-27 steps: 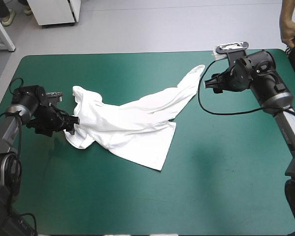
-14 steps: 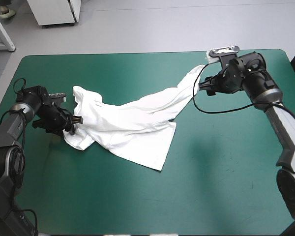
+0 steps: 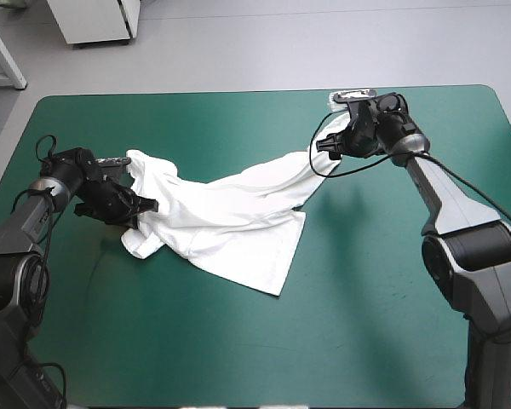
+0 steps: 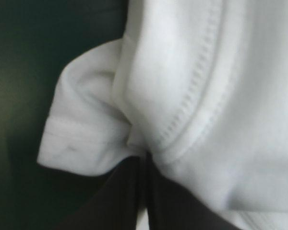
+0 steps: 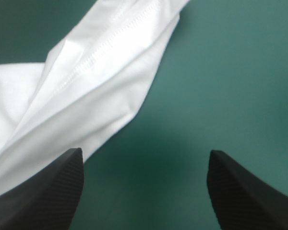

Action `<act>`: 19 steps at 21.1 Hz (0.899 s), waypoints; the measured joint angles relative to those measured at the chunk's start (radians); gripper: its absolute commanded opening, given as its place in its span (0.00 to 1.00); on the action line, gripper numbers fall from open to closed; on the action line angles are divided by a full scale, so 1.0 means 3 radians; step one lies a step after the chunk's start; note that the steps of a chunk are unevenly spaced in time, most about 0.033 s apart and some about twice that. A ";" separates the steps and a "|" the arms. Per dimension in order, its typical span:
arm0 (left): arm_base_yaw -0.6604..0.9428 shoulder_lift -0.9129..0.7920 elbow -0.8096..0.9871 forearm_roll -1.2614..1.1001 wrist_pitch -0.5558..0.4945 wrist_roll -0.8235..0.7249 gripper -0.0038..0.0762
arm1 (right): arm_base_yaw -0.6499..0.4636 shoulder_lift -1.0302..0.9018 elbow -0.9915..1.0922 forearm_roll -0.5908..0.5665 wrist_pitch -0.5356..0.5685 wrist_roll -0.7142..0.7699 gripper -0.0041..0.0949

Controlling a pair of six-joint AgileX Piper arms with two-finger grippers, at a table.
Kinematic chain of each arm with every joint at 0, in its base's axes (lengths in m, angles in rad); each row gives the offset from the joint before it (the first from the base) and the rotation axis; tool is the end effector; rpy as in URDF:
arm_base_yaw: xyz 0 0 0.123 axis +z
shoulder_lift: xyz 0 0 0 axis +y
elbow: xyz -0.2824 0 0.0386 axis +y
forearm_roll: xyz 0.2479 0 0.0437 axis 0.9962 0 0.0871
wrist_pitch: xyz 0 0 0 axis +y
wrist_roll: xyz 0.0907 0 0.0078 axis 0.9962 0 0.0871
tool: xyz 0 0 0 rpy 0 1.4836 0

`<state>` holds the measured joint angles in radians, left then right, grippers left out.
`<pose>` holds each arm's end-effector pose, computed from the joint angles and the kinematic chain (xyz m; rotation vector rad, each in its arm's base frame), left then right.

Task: Fold the cloth

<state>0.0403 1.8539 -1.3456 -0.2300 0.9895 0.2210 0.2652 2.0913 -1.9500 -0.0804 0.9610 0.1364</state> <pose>0.3694 -0.0025 0.2128 0.1023 2.9438 -0.2656 0.4585 0.1183 0.2800 -0.2012 2.5738 0.0468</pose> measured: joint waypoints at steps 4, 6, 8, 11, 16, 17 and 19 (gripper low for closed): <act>-0.0006 0.0000 0.0000 0.0016 0.0004 0.0017 0.04 | 0.0000 0.0350 -0.0351 0.0033 0.0069 0.0001 0.72; -0.0006 0.0000 0.0000 0.0016 0.0007 0.0017 0.04 | 0.0000 0.0588 -0.0583 0.0111 0.0158 0.0001 0.72; -0.0006 0.0000 0.0000 0.0016 0.0007 0.0017 0.04 | 0.0000 0.0745 -0.0699 0.0268 0.0267 0.0001 0.62; -0.0006 0.0000 0.0000 0.0016 0.0007 0.0017 0.04 | -0.0007 0.0792 -0.0751 0.0467 0.0311 0.0001 0.29; -0.0011 -0.0021 0.0002 0.0031 -0.0002 0.0017 0.04 | -0.0010 0.0818 -0.0939 0.0594 0.0515 0.0001 0.02; -0.0018 -0.0045 0.0012 0.0029 -0.0005 0.0017 0.04 | -0.0010 0.0810 -0.1056 0.0591 0.0603 0.0001 0.02; -0.0054 -0.0178 0.0054 0.0051 0.0053 0.0014 0.04 | -0.0010 0.0738 -0.1341 0.0566 0.0797 0.0001 0.02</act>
<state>0.0240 1.8006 -1.3294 -0.2146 1.0054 0.2251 0.2622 2.3127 -2.3522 0.0892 1.2002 0.1367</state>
